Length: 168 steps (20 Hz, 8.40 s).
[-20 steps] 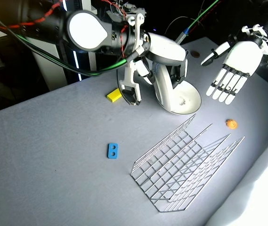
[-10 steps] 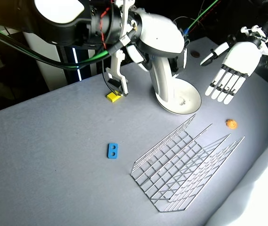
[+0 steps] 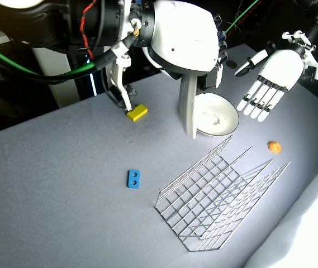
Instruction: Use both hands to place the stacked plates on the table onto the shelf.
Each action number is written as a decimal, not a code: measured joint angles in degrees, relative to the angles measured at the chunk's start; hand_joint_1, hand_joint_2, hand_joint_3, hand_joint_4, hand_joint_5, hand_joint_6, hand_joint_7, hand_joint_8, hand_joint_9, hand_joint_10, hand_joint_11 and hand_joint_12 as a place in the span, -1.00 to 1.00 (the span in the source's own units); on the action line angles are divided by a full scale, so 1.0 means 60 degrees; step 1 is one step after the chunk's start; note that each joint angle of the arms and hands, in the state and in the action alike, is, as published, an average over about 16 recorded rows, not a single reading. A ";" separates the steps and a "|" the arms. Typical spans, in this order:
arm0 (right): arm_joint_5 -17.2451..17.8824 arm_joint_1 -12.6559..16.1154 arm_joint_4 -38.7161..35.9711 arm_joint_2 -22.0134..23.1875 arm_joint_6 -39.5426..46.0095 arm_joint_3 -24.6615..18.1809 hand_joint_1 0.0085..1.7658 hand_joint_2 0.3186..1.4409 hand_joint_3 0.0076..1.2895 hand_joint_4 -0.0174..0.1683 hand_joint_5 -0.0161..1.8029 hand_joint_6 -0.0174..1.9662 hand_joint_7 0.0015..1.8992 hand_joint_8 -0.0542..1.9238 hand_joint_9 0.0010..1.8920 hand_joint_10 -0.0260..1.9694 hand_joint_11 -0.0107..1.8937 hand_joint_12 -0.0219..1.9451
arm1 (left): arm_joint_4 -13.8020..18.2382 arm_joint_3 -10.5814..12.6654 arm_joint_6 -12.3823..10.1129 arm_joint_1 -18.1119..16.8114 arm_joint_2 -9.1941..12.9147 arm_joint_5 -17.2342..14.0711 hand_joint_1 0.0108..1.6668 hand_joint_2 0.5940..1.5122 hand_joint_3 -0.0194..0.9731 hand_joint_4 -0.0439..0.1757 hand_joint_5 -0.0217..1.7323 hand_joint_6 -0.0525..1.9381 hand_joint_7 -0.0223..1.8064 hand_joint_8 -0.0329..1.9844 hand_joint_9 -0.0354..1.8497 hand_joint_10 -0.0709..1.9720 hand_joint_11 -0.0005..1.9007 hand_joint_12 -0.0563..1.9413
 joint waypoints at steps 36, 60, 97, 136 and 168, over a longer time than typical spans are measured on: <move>-0.1363 0.0391 0.0902 -0.1731 0.1742 0.3988 0.55 0.20 -0.99 -0.91 -0.05 -0.07 0.07 -0.07 0.13 0.04 -0.01 0.19 | 0.0587 -0.0490 0.0910 0.1005 -0.0031 -0.0396 -0.99 0.24 -0.92 -0.60 -0.95 -0.94 -0.96 -0.97 -0.94 -0.92 -0.98 -0.94; -0.1579 -0.1078 0.2638 -0.2922 0.1203 0.5870 0.54 0.21 -0.99 -0.92 -0.08 -0.05 0.07 -0.08 0.07 0.05 -0.05 0.15 | 0.0410 -0.0454 0.1135 0.1658 -0.0278 0.0071 -0.99 0.26 -0.92 -0.61 -0.95 -0.94 -0.95 -0.97 -0.94 -0.92 -0.99 -0.97; -0.0720 -0.0986 0.0027 -0.1792 -0.6072 0.0191 0.34 0.01 -0.99 -0.75 -0.96 -0.96 -0.99 -0.93 -0.99 -0.96 -0.97 -0.97 | 0.0211 -0.0165 0.1060 0.1812 -0.0298 0.0222 -1.00 0.27 -0.92 -0.60 -0.96 -0.95 -0.95 -0.97 -0.94 -0.92 -0.99 -0.97; 0.0455 -0.3435 0.5493 -0.6960 -1.1272 0.4872 0.36 0.30 -0.99 -0.80 -0.42 -0.90 -0.42 -0.89 -0.42 -0.94 -0.76 0.02 | 0.0064 -0.0290 0.1080 0.2316 -0.0430 0.0397 -1.00 0.27 -0.92 -0.71 -0.99 -0.97 -0.98 -0.97 -0.94 -0.92 -0.98 -0.96; 0.0770 -0.3191 0.6829 -0.5481 -1.1331 0.2885 0.46 0.11 -0.99 -0.87 0.05 -0.28 0.13 -0.42 0.11 -0.04 -0.02 0.09 | -0.0108 0.0593 -0.0145 -0.0864 -0.0434 0.0278 -0.99 0.25 -0.92 -0.58 -0.95 -0.94 -0.96 -0.97 -0.95 -0.92 -0.99 -0.95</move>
